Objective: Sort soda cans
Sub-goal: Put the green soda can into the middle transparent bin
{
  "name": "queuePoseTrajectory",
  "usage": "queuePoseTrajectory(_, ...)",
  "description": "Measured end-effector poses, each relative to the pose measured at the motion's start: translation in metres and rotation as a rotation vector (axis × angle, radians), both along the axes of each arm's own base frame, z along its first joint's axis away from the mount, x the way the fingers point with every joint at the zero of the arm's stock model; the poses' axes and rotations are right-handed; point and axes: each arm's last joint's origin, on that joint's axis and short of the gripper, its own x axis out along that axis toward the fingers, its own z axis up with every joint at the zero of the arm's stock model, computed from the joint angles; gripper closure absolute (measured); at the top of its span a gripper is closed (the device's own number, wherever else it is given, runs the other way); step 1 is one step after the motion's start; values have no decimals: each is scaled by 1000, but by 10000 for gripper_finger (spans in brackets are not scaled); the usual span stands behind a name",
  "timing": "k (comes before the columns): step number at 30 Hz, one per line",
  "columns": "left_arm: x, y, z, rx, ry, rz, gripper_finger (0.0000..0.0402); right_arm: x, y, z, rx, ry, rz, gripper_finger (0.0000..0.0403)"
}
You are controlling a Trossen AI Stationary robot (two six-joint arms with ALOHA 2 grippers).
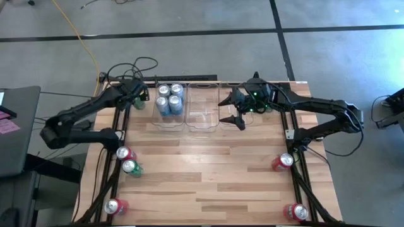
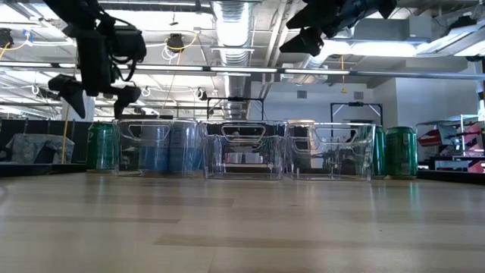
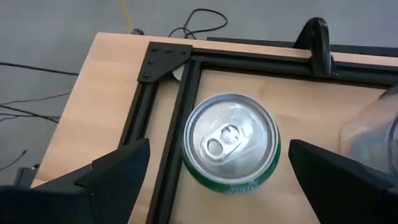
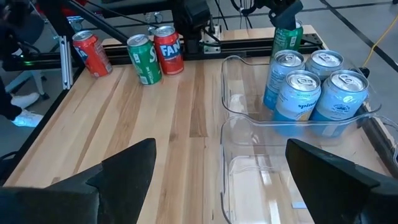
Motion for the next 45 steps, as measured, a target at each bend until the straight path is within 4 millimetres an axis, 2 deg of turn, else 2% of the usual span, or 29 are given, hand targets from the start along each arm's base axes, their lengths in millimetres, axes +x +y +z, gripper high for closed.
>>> queuePoseTrajectory(5,1,8,-13,18,-33,-76,21,0,0,0,-5,-3,2,27)
queuePoseTrajectory(10,-1,12,-27,61,-65,-63,21,0,0,-1,-1,7,2,27)
queuePoseTrajectory(16,-3,13,-30,42,-67,-70,25,-1,0,-1,1,13,2,27)
queuePoseTrajectory(19,-3,13,-29,44,-66,-68,41,-1,0,-1,1,13,2,27)
queuePoseTrajectory(25,-4,13,-29,54,-58,-57,104,-1,0,-1,2,15,2,27)
queuePoseTrajectory(30,-4,12,-28,33,-42,-74,107,-1,0,-2,6,28,2,27)
queuePoseTrajectory(36,-10,-17,-12,-90,38,-166,102,-2,1,-5,-1,53,10,27)
queuePoseTrajectory(45,-22,-69,12,-41,-146,-276,106,-1,6,-5,26,54,17,27)
